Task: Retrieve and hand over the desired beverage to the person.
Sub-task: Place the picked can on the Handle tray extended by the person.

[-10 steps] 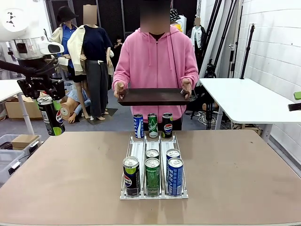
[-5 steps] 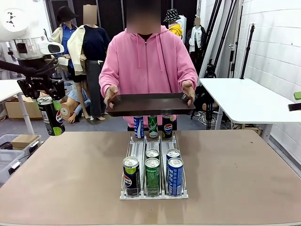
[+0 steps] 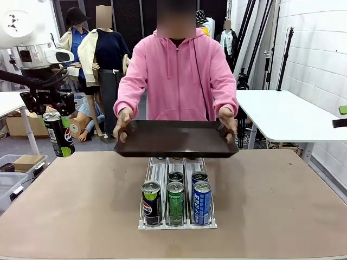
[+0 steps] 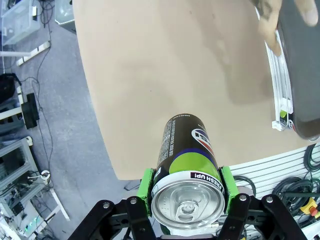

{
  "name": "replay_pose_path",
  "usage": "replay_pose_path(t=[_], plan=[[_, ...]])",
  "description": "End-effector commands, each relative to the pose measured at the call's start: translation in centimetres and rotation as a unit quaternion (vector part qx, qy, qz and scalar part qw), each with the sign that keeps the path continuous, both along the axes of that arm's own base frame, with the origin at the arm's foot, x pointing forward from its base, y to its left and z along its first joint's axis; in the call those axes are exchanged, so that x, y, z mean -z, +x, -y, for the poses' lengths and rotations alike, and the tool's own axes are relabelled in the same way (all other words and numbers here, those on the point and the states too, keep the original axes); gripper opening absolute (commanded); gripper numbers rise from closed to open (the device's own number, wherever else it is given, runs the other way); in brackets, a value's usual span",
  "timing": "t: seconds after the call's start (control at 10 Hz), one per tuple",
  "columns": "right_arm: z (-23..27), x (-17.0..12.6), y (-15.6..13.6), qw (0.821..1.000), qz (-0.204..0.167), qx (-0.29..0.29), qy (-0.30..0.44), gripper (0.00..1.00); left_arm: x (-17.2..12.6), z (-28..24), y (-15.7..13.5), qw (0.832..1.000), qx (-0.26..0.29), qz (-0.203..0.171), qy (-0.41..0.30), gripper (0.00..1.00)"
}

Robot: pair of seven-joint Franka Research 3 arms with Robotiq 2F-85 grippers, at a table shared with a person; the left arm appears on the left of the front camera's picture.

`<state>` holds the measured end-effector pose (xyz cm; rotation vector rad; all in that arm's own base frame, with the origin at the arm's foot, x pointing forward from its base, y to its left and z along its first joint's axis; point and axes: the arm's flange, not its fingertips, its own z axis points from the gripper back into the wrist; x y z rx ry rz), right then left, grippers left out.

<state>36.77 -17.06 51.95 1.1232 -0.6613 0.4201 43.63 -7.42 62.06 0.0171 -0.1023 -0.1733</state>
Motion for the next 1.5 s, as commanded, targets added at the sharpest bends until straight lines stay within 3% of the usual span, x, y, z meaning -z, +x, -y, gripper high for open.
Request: replay_pose_path(t=[0.0,0.3,0.8,1.1,1.4], plan=[[0.1,0.0,0.1,1.0,0.007,-0.005,0.004,1.0,-1.0,0.4,-0.9,1.0,-0.006,-0.006,-0.021,0.0],[0.1,0.0,0.1,1.0,0.007,-0.005,0.004,1.0,-3.1,1.5,-2.1,0.998,-0.008,-0.019,-0.053,0.0],[0.1,0.0,0.1,1.0,0.007,-0.005,0.004,1.0,-7.7,6.6,-3.0,0.998,0.048,-0.01,-0.045,0.0],[0.1,0.0,0.1,1.0,0.007,-0.005,0.004,1.0,-9.4,11.1,-2.4,0.991,0.124,-0.015,-0.044,0.0],[0.1,0.0,0.1,1.0,0.007,-0.005,0.004,1.0,-9.3,16.7,-0.4,0.98,0.193,-0.036,-0.034,0.0]])
